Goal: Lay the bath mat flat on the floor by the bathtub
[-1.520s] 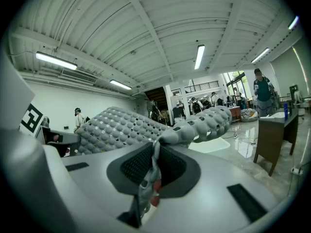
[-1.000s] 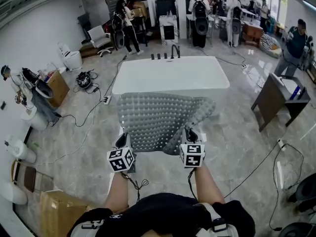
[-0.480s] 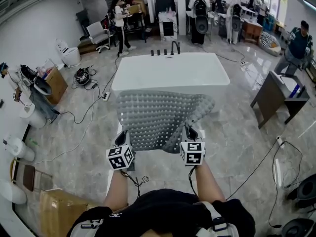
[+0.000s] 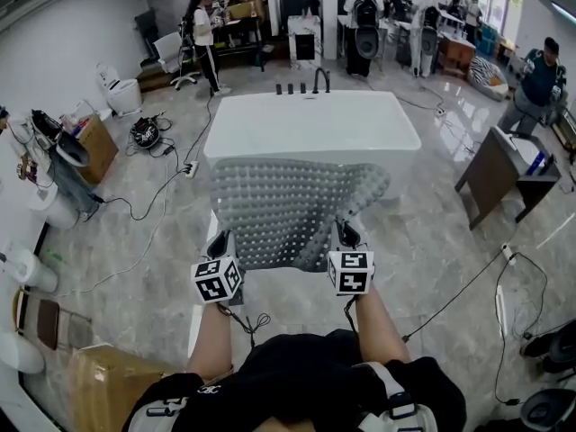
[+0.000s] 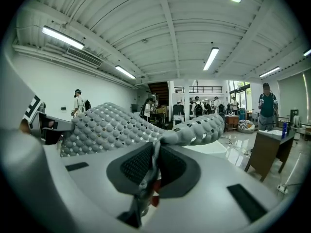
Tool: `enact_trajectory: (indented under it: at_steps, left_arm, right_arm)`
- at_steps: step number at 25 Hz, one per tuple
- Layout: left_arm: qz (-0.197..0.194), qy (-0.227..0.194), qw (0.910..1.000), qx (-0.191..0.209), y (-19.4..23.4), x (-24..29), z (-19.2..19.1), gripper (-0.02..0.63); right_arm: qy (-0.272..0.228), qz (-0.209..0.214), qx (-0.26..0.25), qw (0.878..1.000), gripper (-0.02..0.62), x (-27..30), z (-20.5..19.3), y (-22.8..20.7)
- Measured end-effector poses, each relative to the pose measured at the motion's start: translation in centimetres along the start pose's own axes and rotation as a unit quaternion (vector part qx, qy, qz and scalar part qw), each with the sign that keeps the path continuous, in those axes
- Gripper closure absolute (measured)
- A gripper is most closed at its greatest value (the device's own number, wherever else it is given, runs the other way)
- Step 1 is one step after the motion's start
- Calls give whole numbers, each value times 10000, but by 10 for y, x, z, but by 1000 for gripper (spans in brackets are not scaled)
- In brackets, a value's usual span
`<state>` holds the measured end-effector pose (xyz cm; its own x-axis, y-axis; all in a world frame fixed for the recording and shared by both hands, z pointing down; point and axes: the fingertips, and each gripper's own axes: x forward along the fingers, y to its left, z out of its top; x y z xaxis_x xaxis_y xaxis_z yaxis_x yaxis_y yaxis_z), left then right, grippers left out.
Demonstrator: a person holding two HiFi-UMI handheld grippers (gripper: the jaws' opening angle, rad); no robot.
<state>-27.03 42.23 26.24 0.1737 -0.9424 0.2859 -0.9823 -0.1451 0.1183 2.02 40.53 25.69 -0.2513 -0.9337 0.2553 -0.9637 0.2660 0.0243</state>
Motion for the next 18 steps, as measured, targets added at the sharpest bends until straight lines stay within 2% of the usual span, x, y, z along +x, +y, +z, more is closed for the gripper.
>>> enact_trajectory:
  at_steps: [3, 8, 18]
  left_arm:
    - [-13, 26, 10000, -43, 13, -1, -6, 569]
    - [-14, -28, 10000, -4, 28, 7, 5, 569]
    - [-66, 32, 9999, 99, 23, 66, 15, 569]
  right_arm:
    - [-13, 2, -23, 10000, 558, 2, -3, 13]
    - [-44, 49, -112, 9999, 558, 17, 9, 26]
    - [-108, 36, -14, 9999, 558, 68, 14, -1]
